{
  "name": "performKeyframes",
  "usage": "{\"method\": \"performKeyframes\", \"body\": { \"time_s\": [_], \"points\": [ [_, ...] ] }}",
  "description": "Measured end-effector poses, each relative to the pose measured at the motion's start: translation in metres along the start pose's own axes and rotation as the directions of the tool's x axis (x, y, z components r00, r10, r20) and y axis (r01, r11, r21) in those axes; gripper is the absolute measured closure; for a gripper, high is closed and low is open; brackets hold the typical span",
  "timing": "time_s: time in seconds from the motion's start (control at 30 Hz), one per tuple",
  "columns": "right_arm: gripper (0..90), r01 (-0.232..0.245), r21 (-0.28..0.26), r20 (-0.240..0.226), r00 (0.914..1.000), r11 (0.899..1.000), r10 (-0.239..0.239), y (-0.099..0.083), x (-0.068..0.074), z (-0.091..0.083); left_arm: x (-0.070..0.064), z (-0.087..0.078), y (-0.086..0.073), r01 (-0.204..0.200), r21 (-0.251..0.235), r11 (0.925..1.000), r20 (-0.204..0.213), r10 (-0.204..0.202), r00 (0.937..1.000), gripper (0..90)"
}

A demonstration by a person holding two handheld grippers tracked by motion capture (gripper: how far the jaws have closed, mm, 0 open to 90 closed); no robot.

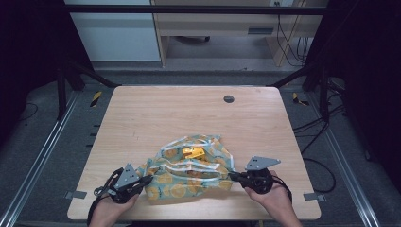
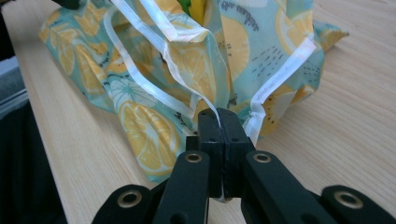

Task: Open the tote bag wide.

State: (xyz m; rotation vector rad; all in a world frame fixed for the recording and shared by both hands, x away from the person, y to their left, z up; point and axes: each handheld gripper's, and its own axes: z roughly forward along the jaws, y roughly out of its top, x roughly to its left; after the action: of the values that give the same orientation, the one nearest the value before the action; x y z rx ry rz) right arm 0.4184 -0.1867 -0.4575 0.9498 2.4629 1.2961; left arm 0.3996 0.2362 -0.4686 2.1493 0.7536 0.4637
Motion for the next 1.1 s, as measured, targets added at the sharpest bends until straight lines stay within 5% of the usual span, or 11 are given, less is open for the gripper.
{"method": "performKeyframes", "body": {
  "time_s": [1.1],
  "points": [
    [89.0,-0.037,0.1,0.092,0.9954,0.994,0.028,-0.018,-0.005,0.018,-0.001,0.022,-0.003,-0.012,0.102,0.9947,0.004,0.012,0.9999,89.2]
  ]
}}
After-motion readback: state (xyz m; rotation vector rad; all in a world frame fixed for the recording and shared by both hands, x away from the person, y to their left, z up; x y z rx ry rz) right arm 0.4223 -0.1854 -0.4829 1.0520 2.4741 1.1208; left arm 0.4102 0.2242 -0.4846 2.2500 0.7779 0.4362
